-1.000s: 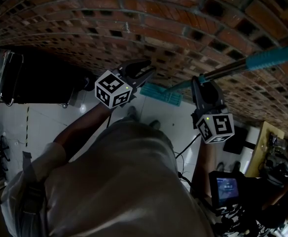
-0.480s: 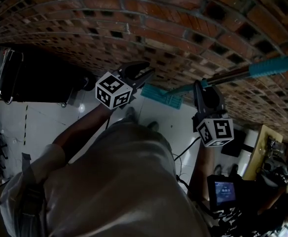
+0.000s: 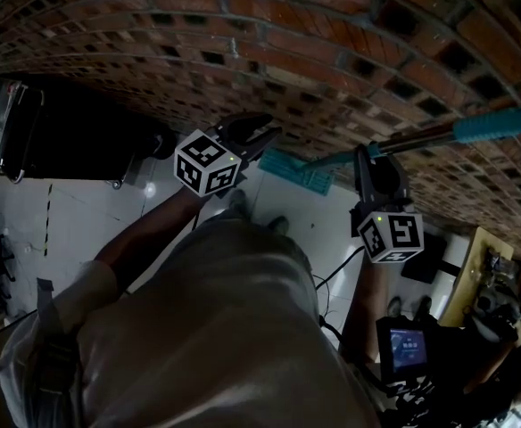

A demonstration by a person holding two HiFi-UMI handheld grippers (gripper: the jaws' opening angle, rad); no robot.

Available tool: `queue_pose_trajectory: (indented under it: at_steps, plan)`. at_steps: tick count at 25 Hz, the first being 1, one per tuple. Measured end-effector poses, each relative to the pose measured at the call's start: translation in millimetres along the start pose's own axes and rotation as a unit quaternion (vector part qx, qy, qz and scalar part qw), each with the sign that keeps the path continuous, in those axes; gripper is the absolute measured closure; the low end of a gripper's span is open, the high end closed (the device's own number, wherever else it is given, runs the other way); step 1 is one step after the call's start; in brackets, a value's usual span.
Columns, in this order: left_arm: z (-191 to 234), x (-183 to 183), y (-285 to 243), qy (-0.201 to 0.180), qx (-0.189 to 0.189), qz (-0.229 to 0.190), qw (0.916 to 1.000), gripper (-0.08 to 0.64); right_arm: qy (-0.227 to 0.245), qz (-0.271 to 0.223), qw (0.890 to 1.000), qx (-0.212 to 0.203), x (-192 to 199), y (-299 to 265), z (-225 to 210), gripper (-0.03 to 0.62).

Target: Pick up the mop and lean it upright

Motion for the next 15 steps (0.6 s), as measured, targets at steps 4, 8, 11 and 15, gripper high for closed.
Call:
queue_pose_trajectory:
  at_steps: [4, 8, 11, 15]
  plan:
    - [4.9, 0.0, 0.0, -0.006, -0.006, 0.000, 1.0000, 0.414, 0.001, 0.002, 1.000, -0.002, 4.1, -5.7, -0.7, 0.489]
    - [5.7, 4.3, 0.4, -0.004, -0.007, 0.003, 1.0000, 0.409, -0.002, 0.013, 1.000, -0.004, 13.7, -8.7, -0.7, 0.489]
    - [6.7, 9.0, 0.3, -0.002, -0.007, 0.007, 0.9999, 0.408, -0.003, 0.017, 1.000, -0.008, 20.6, -12.8, -0.5, 0.489]
    - [10.3, 16.0, -0.7, 0.004, -0.009, 0.012, 0.9999, 0.402, -0.002, 0.027, 1.000, -0.013, 29.5, -18.9, 1.2, 0.489]
Point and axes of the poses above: the fingertips, and each gripper's own axes: y backward along the fingers, z to its left, x out of its underside, the point moved 4 cm from there along y, backward along the fingers, and after that the axes turned 4 degrees about y, right-handed, at the moved point
